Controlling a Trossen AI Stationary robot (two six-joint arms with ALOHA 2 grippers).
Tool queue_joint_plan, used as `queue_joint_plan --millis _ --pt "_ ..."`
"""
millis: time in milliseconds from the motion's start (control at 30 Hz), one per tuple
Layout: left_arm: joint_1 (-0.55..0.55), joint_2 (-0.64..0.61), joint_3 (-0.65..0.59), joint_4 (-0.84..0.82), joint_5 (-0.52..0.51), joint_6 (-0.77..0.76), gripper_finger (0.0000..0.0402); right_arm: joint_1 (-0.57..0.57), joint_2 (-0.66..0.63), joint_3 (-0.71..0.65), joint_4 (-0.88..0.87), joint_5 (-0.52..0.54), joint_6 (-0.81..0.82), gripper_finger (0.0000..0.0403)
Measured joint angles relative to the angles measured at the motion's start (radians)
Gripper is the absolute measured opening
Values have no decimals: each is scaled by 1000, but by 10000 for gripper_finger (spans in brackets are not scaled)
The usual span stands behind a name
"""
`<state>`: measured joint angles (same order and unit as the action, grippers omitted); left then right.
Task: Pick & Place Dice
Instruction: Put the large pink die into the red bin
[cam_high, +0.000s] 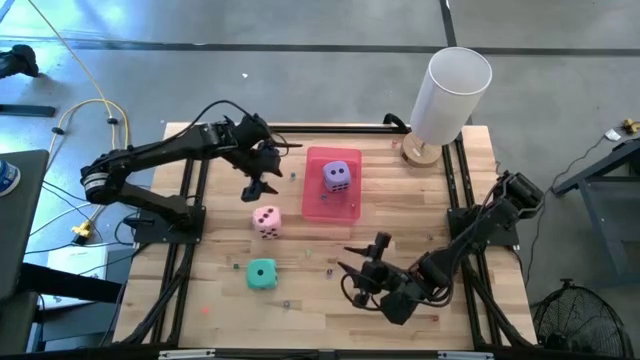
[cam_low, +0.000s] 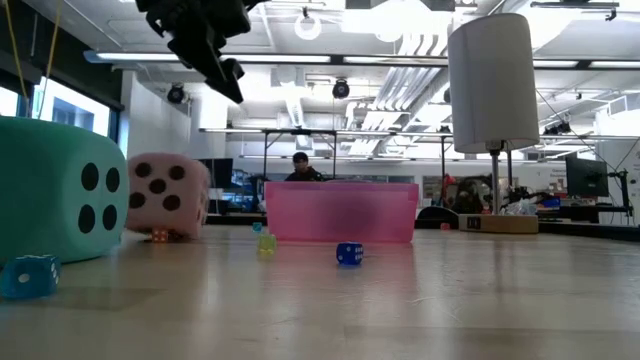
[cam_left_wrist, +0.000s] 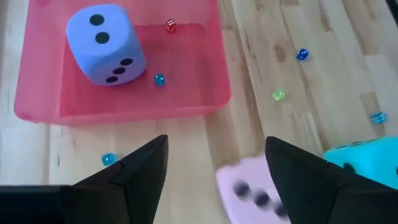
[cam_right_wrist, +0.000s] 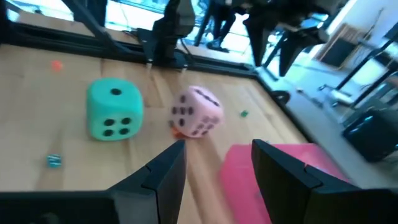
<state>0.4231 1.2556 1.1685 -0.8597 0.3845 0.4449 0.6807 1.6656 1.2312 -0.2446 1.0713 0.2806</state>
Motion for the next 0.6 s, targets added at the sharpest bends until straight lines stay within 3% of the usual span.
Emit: queue_joint_plan --millis 167,400,600 --pt "-14 0 0 0 -91 11 296 -8 -6 0 2 93 -89 174" --pt "-44 0 -1 23 -131 -4 386 -10 -6 0 9 299 -206 174" --pt "-67 0 -1 170 -130 -76 393 -15 -11 0 17 190 -245 174"
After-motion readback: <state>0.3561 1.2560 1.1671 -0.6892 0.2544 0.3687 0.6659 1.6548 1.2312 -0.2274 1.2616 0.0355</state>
